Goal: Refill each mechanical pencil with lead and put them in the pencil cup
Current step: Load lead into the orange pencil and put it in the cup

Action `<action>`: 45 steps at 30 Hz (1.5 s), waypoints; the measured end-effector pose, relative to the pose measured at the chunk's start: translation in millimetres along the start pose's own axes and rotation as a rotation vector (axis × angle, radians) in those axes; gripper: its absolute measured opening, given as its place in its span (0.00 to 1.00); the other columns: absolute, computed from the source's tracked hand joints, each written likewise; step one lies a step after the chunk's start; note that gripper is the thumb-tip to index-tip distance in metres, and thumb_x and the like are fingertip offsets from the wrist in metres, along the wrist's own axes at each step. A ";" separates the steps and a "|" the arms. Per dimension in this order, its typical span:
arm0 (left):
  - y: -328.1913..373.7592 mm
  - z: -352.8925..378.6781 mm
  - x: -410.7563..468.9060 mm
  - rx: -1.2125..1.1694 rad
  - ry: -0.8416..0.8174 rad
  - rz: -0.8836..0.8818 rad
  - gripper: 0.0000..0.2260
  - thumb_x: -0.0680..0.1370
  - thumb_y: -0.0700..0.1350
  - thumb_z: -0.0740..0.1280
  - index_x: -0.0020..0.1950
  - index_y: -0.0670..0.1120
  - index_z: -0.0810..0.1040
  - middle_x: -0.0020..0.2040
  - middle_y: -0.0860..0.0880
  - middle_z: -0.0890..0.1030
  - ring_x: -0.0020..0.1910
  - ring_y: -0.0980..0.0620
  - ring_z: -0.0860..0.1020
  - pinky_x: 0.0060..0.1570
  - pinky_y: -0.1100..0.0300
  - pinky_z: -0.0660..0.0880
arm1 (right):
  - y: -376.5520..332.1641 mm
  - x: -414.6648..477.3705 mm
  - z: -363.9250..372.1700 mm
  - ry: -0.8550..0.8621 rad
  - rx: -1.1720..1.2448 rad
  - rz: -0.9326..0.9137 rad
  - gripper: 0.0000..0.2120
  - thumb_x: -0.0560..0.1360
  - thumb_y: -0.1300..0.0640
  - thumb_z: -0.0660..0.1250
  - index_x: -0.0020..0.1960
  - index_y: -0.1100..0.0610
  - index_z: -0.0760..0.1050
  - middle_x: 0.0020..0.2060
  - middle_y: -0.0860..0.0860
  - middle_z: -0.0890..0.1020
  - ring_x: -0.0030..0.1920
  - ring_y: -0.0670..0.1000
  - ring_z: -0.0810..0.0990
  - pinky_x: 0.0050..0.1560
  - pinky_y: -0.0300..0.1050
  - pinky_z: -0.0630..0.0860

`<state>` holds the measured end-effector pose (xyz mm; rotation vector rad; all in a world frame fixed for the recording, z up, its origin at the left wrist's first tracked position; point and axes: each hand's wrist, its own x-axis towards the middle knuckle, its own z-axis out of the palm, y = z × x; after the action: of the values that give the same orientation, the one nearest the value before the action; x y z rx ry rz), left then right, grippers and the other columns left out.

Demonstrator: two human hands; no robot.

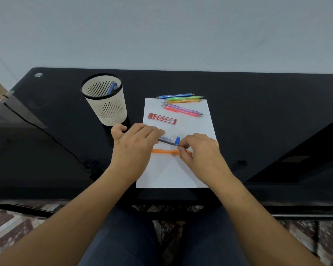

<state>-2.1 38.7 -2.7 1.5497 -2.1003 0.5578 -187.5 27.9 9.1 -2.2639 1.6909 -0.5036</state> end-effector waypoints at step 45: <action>0.0 -1.6 0.9 0.026 0.035 0.049 0.19 0.67 0.38 0.78 0.57 0.49 0.82 0.51 0.50 0.84 0.52 0.47 0.80 0.52 0.50 0.58 | 2.1 -1.4 -0.2 0.016 0.011 -0.008 0.11 0.77 0.48 0.64 0.57 0.49 0.77 0.50 0.44 0.79 0.51 0.45 0.73 0.61 0.45 0.65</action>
<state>-2.1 38.9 -0.9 1.4953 -2.1178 0.6278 -189.8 28.6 8.2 -2.2657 1.6834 -0.5332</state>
